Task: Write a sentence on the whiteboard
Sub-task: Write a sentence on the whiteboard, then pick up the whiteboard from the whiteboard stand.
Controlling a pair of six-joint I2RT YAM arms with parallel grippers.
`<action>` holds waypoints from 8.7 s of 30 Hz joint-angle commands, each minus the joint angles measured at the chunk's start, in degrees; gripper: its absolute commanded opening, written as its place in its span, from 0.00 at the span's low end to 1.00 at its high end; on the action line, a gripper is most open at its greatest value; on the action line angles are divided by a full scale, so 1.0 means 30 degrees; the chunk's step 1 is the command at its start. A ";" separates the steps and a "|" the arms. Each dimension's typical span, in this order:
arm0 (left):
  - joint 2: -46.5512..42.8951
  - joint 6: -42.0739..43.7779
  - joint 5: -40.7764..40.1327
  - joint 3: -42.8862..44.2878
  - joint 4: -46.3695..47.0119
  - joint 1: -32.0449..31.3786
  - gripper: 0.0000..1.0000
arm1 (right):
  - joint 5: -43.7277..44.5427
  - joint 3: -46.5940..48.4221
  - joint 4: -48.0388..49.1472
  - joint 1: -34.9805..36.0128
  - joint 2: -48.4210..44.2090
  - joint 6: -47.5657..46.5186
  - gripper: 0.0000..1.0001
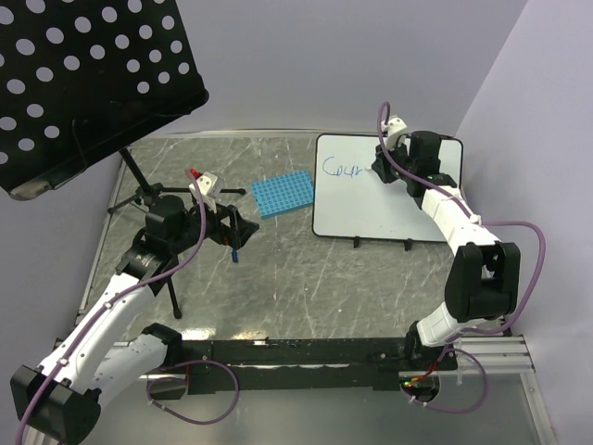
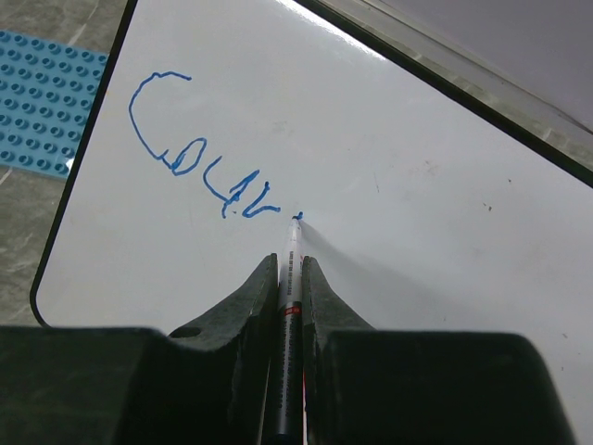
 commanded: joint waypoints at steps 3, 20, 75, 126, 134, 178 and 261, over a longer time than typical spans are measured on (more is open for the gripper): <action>-0.0216 0.0120 0.0193 0.0053 0.0331 0.0066 0.97 | -0.0608 0.0850 0.0192 -0.0079 0.0446 0.0220 0.00; -0.0304 0.0150 0.0223 0.0053 0.0302 0.0066 0.97 | -0.1077 0.1115 -0.1684 -0.0108 0.0359 -0.1069 0.00; -0.0304 0.0149 0.0194 0.0053 0.0360 0.0095 0.97 | -0.0520 0.0675 -0.1009 -0.0460 -0.0052 -0.0952 0.00; 0.0132 -0.0814 0.0982 -0.0239 0.1412 0.0095 0.96 | -0.3595 0.1290 -0.2181 -0.0838 -0.2130 0.0717 0.00; 0.6484 -0.4680 0.4262 0.2158 0.4430 0.0153 0.97 | -0.5470 0.1642 -0.3469 -0.1572 -0.3711 0.1828 0.00; 3.0252 -1.1070 1.4431 2.1000 1.3571 -0.0989 0.01 | -1.0041 -0.2196 -0.1918 -0.3623 -0.6936 0.3120 0.00; 1.5518 -0.6763 0.2568 0.5855 1.6269 -0.3362 0.01 | -1.2444 -0.1962 -0.2562 -0.4854 -0.7318 0.3502 0.00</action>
